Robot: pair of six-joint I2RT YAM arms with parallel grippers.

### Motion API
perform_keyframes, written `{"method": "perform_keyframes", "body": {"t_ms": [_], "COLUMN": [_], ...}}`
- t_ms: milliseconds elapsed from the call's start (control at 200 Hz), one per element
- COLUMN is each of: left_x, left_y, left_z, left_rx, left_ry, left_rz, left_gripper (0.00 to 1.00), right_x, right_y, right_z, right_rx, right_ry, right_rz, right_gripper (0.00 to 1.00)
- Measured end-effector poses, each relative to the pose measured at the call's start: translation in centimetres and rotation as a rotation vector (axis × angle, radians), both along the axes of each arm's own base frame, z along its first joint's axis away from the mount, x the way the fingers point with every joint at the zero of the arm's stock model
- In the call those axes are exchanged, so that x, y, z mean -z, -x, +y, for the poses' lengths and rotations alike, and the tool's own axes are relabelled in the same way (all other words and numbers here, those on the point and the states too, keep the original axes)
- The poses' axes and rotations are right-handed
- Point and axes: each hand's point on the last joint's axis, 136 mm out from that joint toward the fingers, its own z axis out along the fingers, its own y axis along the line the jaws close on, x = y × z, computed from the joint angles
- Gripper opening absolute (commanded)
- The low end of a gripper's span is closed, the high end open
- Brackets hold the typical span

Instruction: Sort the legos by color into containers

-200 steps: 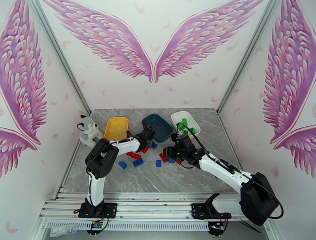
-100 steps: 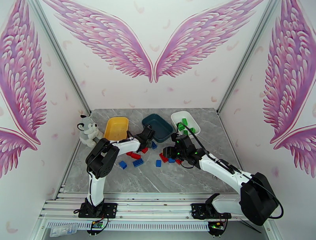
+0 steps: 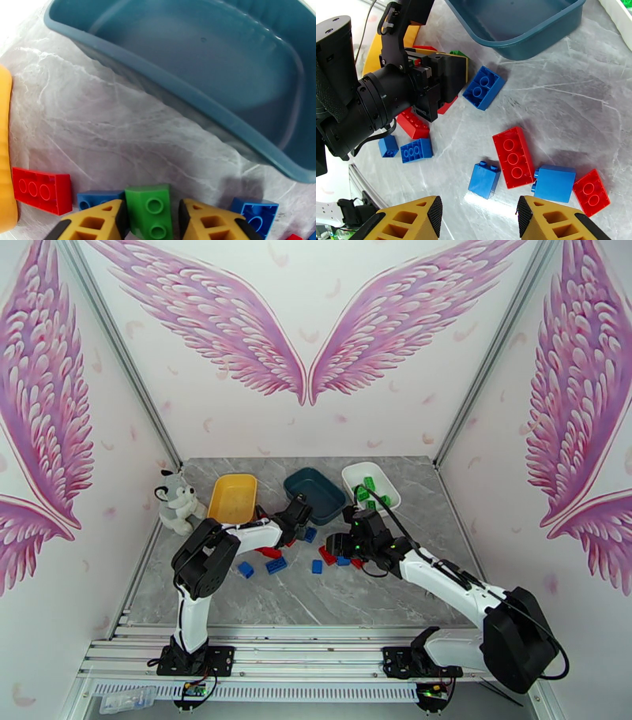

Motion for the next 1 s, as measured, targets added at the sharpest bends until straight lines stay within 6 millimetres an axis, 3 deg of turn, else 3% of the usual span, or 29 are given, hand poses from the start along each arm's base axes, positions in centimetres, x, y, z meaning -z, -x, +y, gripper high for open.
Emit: {"method": "perform_keyframes", "body": {"t_ms": [585,1000], "left_x": [-0.67,-0.13], "left_y": [-0.58,-0.06], "left_z": [0.05,-0.07], "left_rx": [-0.008,-0.006], "left_ry": [-0.026,-0.029], "left_rz": [-0.006,-0.003], "left_gripper": [0.33,0.32], "right_x": [-0.19,-0.38], "right_y": [0.01,0.03], "right_z": [-0.01,-0.04], "right_rx": [0.0,0.0], "right_ry": [-0.003,-0.005], "right_rz": [-0.005,-0.009], "right_gripper": [0.58,0.57]}}
